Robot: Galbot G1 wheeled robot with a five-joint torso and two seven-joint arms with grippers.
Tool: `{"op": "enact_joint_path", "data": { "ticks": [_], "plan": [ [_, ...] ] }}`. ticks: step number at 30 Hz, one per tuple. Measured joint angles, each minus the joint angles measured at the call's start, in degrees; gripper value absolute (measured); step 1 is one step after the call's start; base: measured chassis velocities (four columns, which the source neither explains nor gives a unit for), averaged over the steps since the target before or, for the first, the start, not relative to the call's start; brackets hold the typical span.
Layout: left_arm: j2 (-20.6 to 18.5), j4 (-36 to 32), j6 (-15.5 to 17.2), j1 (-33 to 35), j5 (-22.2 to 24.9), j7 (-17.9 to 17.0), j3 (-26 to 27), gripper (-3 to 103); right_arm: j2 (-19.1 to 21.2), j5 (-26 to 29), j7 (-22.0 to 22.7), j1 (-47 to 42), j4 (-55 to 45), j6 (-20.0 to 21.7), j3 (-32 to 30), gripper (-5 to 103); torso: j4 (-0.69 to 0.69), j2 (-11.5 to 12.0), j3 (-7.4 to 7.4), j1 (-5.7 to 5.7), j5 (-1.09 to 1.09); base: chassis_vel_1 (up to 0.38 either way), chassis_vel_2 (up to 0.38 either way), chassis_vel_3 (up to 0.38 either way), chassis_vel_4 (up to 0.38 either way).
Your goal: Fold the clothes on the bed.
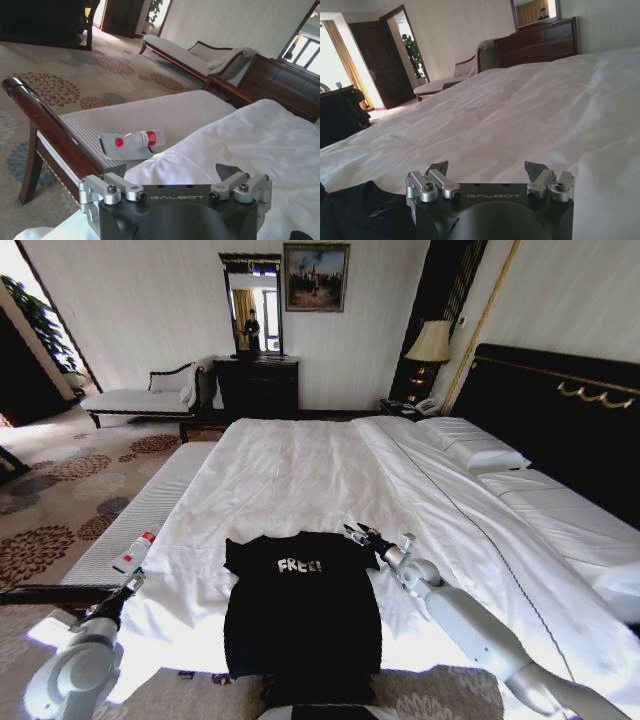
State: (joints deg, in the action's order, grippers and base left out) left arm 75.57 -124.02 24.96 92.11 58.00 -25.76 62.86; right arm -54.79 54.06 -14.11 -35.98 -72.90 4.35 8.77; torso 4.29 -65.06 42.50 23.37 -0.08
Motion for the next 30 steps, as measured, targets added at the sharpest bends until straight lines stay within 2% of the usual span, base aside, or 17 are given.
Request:
{"op": "enact_joint_path", "data": {
  "ticks": [1, 3, 7, 10, 22, 24, 26, 29, 30],
  "plan": [
    [0.34, -0.39, 0.00, 0.35, 0.16, 0.05, 0.45, 100, -0.69, -1.03, -0.16, 1.55, 1.87, 0.31, 1.22, 88, 0.00, 0.00, 0.00, 0.00, -0.06, 0.000, 0.000, 0.000, 0.000],
    [1.05, -1.08, -0.02, 1.02, 0.43, 0.23, 1.34, 100, -2.06, -3.67, -0.01, 4.17, 5.29, 1.90, 3.28, 97, 0.04, 0.00, 0.00, 0.00, 0.00, 0.000, 0.000, 0.000, 0.000],
    [1.71, -1.45, -0.22, 1.64, 0.67, 0.55, 1.96, 100, -2.24, -6.58, -0.14, 6.05, 7.41, 4.31, 5.37, 99, 0.05, 0.00, 0.00, 0.00, -0.02, 0.000, 0.000, 0.000, 0.000],
    [2.30, -1.39, -0.54, 1.83, 0.68, 0.86, 2.14, 100, -1.80, -8.74, -2.50, 7.63, 9.25, 5.15, 7.58, 100, 0.07, 0.00, -0.01, 0.00, -0.02, 0.000, 0.000, 0.000, 0.000],
    [1.73, -1.37, -0.70, 2.06, 0.67, 0.91, 2.43, 100, -2.81, -6.86, -5.94, 9.88, 14.54, 6.22, 8.40, 102, 0.04, -0.01, -0.01, 0.00, -0.01, 0.000, 0.000, 0.000, 0.000],
    [1.72, -1.38, -0.70, 2.10, 0.67, 0.89, 2.44, 100, -2.90, -6.87, -6.66, 9.89, 14.84, 6.39, 8.14, 99, 0.04, -0.01, -0.01, 0.00, -0.01, 0.000, 0.000, 0.000, 0.000],
    [1.76, -1.39, -0.70, 2.19, 0.62, 0.84, 2.39, 100, -2.95, -7.31, -8.11, 9.89, 15.47, 6.60, 7.73, 89, 0.04, -0.01, -0.01, 0.00, -0.02, 0.000, 0.000, 0.000, 0.000],
    [1.91, -1.45, -0.70, 2.23, 0.47, 0.81, 2.21, 100, -2.95, -8.03, -8.94, 9.82, 15.86, 6.64, 7.46, 84, 0.04, -0.01, -0.01, -0.01, -0.02, 0.000, 0.000, 0.000, 0.000],
    [1.97, -1.47, -0.69, 2.23, 0.44, 0.79, 2.14, 100, -2.92, -8.43, -9.33, 9.73, 15.99, 6.64, 7.32, 79, 0.04, -0.01, -0.01, 0.00, -0.02, 0.000, 0.000, 0.000, 0.000]
  ]
}}
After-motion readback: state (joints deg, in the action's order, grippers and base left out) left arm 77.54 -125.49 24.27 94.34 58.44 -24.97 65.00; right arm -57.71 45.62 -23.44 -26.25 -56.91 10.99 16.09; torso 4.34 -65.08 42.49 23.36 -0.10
